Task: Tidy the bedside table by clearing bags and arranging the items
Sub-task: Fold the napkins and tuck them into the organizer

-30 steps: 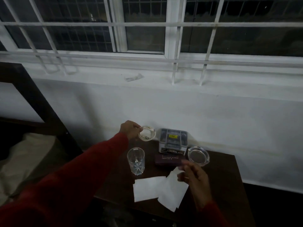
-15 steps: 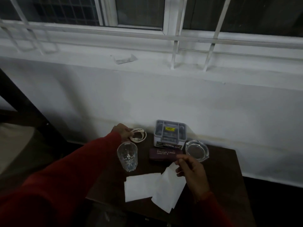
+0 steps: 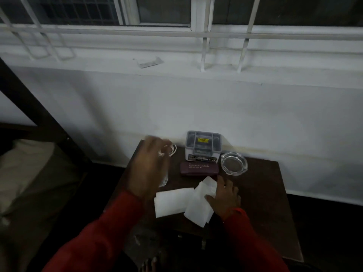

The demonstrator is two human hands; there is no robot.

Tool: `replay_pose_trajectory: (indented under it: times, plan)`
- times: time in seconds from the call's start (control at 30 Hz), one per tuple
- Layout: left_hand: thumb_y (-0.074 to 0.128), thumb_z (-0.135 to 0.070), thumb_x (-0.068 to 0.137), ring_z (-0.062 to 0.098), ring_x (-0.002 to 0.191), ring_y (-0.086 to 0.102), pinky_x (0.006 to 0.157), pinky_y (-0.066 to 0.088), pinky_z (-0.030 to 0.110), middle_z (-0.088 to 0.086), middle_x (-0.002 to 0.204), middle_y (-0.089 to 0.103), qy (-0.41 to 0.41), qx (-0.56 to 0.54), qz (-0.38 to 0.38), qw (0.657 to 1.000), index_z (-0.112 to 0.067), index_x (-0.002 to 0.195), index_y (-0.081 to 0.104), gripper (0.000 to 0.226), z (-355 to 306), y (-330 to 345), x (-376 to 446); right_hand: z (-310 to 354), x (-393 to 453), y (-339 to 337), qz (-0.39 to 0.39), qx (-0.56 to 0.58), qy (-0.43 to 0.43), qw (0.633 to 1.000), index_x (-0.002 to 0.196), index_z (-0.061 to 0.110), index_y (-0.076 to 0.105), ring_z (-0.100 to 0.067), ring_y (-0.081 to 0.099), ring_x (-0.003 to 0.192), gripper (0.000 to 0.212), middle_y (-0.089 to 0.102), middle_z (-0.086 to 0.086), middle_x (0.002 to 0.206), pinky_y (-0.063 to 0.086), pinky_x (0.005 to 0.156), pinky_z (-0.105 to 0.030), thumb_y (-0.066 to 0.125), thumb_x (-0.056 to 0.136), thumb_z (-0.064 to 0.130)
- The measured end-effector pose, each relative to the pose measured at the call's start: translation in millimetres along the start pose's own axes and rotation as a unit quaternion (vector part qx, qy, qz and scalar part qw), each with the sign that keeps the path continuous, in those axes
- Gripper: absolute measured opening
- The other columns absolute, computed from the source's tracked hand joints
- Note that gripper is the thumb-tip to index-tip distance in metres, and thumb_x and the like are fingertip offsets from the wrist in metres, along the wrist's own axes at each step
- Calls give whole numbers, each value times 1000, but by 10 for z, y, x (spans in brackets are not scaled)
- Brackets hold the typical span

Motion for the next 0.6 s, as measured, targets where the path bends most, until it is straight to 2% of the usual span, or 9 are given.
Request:
replay_pose_trajectory:
  times: [0.07,0.17,0.23,0.3,0.33,0.4,0.47,0.53,0.6]
  plan:
    - [57,-17,98,17,88,61,81,51,35,1,108,59,10,-23,135,991,-17,106,69,15,-343,482,-362,-7,-23,38,2,-16,3,1000,156,22,10,-34,25,140,92,22,-11,154,30,110,-51,63,86,49]
    - [52,-15,98,15,106,62,92,51,39,-2,125,54,-95,-56,263,958,-20,119,67,26,-194,1068,-861,-56,-34,39,6,-3,12,1000,155,23,13,-33,30,138,85,32,-10,149,30,111,-50,63,88,41]
    - [51,-10,97,19,120,59,101,48,40,0,139,48,-134,-47,299,944,-19,132,59,38,32,1258,-1022,-114,8,18,-2,39,4,999,149,22,32,-32,41,133,69,44,-10,143,35,109,-44,63,88,29]
    - [52,-8,95,22,134,50,110,42,40,4,151,39,-151,-17,341,928,-16,145,47,50,255,1440,-1133,-163,56,-19,-7,137,-14,990,136,15,53,-29,52,122,53,55,-13,133,41,103,-35,66,84,13]
    - [53,-7,95,24,138,47,112,40,38,6,156,35,-158,3,358,920,-16,149,41,56,343,1518,-1162,-187,69,-56,-10,200,-19,980,127,11,60,-27,55,116,46,59,-13,126,42,98,-31,67,82,6]
    - [54,-5,96,27,137,48,110,43,37,8,160,28,-176,49,379,907,-17,154,32,64,492,1655,-1194,-226,82,-174,-19,324,-19,946,104,16,69,-26,60,101,34,64,-11,109,46,86,-30,70,77,-5]
    - [54,-12,98,30,131,54,104,49,40,12,160,23,-192,105,400,890,-21,156,25,65,585,1743,-1233,-210,101,-307,-24,419,-32,907,87,23,67,-25,63,87,37,66,-6,93,49,76,-32,70,74,-11]
    - [56,-20,98,30,120,63,95,54,41,12,151,32,-187,163,412,877,-23,152,27,61,612,1751,-1269,-175,91,-375,-8,495,-32,868,87,21,65,-21,62,81,38,67,-6,91,50,71,-33,70,75,-14]
    - [54,-27,99,29,112,66,87,55,40,8,137,45,-171,204,400,877,-23,143,37,47,567,1684,-1253,-145,90,-354,17,560,-32,828,95,15,65,-25,62,87,36,67,-13,100,52,76,-37,69,76,-16]
Point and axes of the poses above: each hand's wrist, its own x-axis towards the middle knuckle, its own y-axis out of the palm, z = x × y, the point moved 10 cm from there along x, towards the middle knuckle
